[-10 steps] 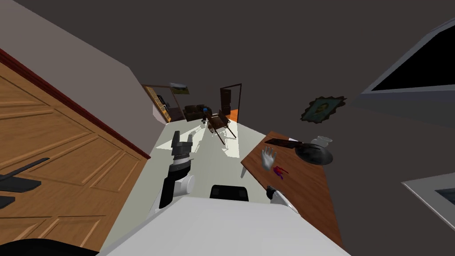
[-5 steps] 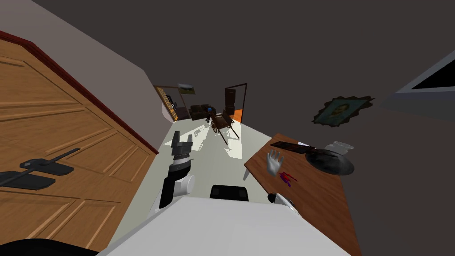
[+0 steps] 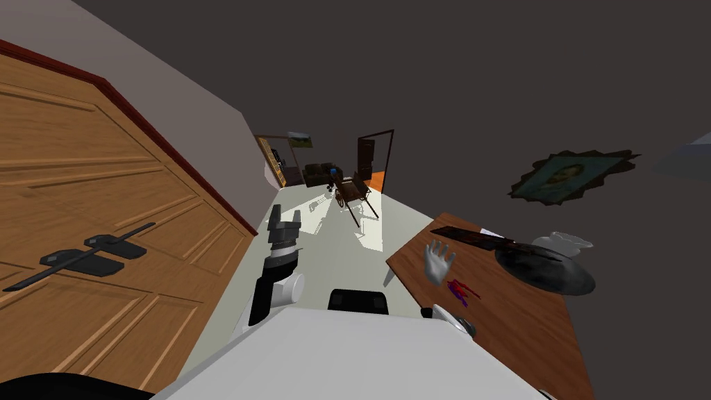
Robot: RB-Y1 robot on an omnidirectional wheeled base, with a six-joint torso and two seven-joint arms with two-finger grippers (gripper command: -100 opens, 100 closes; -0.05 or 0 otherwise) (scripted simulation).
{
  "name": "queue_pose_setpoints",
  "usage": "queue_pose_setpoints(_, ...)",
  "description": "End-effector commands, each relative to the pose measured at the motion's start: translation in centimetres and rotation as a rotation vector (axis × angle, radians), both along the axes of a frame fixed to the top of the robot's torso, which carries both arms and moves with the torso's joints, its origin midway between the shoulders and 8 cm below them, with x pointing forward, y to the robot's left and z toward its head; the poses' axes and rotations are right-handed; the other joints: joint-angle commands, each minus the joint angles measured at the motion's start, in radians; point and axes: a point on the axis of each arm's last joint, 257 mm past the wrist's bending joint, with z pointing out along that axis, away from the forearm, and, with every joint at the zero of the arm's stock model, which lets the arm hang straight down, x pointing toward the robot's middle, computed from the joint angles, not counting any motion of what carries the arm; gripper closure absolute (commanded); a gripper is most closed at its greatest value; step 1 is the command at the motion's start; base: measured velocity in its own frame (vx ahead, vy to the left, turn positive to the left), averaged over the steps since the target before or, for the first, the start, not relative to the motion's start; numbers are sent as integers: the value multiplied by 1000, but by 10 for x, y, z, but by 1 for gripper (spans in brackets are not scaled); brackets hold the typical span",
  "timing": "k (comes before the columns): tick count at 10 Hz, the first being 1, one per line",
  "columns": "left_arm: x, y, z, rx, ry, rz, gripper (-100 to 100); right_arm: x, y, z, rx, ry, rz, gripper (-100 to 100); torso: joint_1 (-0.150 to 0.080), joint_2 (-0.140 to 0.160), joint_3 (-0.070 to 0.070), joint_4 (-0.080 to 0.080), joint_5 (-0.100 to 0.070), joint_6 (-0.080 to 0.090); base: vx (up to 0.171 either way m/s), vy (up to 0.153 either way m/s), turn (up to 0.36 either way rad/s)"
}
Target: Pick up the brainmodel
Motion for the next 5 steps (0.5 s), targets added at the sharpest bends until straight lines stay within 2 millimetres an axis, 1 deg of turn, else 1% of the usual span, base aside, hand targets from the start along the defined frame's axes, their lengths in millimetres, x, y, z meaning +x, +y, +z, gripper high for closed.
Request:
queue_pose_setpoints(1,0,0,0,0,0,0,0,-10,-9,4,-35,47,5,-100,0,0,0,0,0,0,43,12,71)
queue_pose_setpoints(2,0,0,0,0,0,0,0,-15,-19,10,-77,93,17,-100,0,1,0,0,0,1,37,15,98)
queue_pose_setpoints(3,0,0,0,0,0,0,0,-21,-28,16,-115,138,26,-100,0,1,0,0,0,0,50,9,173)
queue_pose_setpoints(4,0,0,0,0,0,0,0,-23,-29,16,-116,144,24,-100,0,0,0,0,0,0,42,0,48)
queue_pose_setpoints(5,0,0,0,0,0,0,0,-25,-36,22,-147,178,35,-100,-1,1,0,0,0,1,44,-5,75)
